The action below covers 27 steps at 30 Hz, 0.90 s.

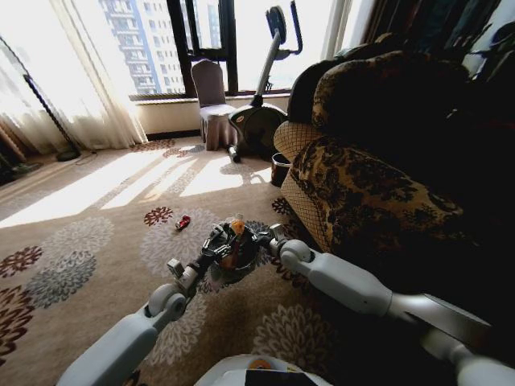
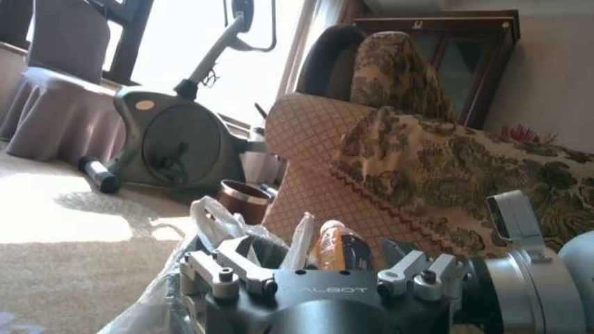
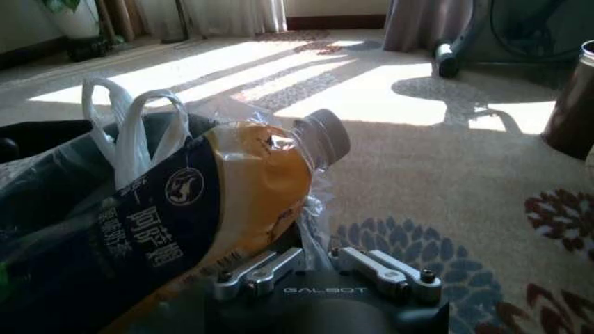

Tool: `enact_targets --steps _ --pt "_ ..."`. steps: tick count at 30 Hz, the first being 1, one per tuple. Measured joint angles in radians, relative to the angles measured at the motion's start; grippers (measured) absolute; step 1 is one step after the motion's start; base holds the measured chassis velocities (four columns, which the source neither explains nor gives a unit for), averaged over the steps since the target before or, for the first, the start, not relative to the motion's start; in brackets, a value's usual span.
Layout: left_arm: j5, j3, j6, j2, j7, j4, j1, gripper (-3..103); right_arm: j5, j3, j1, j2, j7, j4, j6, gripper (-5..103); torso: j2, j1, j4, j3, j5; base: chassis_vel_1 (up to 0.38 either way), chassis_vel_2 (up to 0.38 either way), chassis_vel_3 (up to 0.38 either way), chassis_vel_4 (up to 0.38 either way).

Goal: Pick up the trash from the ground and place it into the trash bin.

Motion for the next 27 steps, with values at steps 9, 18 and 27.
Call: enact_targets --steps 9,18,27 --pt "-0.020 -0.024 -0.018 -0.025 -0.015 0.006 -0.002 100 -0.024 -0.020 0.006 -0.023 -0.019 0.006 -0.001 0 0.000 0.000 -0.0002 0.000 0.0001 0.000 0.000 0.000 0.000" --pt "0.012 -0.021 -0.038 -0.061 -0.018 -0.011 0.023 100 -0.111 -0.065 0.059 -0.043 -0.077 0.000 -0.003 0 0.000 0.000 0.0004 0.000 0.0001 0.000 0.000 0.000 0.000" --pt "0.015 -0.152 -0.055 -0.117 -0.145 0.074 0.002 100 -0.147 -0.101 0.083 -0.056 -0.137 0.008 0.010 0 0.000 0.000 0.0000 0.000 -0.0001 0.000 0.000 0.000 0.000"
